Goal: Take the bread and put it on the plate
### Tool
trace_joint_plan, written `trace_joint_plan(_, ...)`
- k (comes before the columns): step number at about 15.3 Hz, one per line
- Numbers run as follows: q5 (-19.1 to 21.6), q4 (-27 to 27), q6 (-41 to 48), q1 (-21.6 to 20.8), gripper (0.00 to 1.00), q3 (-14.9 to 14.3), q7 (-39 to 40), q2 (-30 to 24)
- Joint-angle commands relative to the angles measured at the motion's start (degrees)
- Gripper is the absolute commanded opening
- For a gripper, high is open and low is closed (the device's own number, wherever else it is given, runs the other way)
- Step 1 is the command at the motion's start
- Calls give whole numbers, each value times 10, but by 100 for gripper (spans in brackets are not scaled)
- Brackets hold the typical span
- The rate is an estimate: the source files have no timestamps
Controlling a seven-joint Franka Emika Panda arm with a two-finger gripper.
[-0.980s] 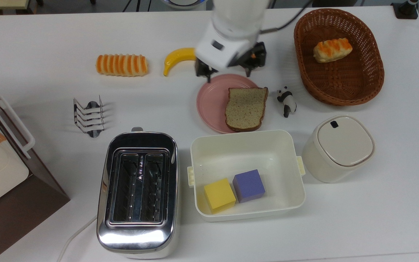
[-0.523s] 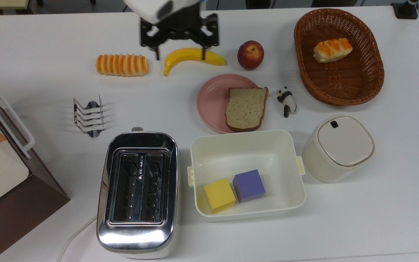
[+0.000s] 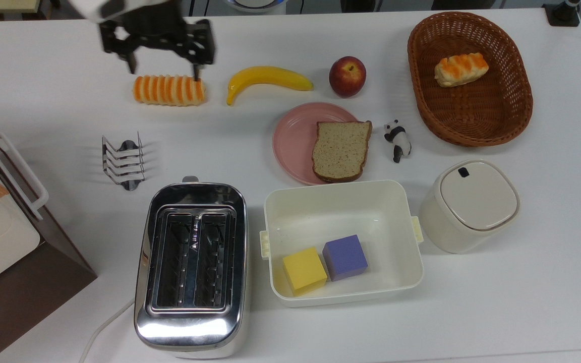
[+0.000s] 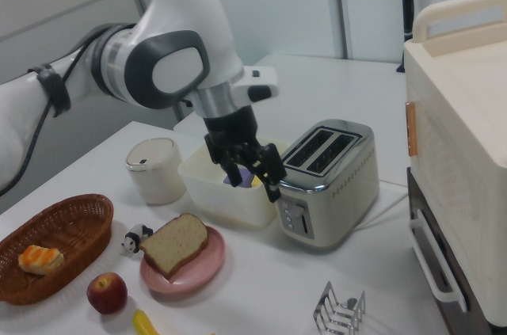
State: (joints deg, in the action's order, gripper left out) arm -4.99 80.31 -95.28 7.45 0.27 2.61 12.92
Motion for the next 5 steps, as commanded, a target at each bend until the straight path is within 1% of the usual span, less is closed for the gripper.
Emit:
trace_joint_plan(1,-5,16,4,4,100,3,9,-14)
trace_joint_plan(5,-2,16,7,5,100,2,10,-21)
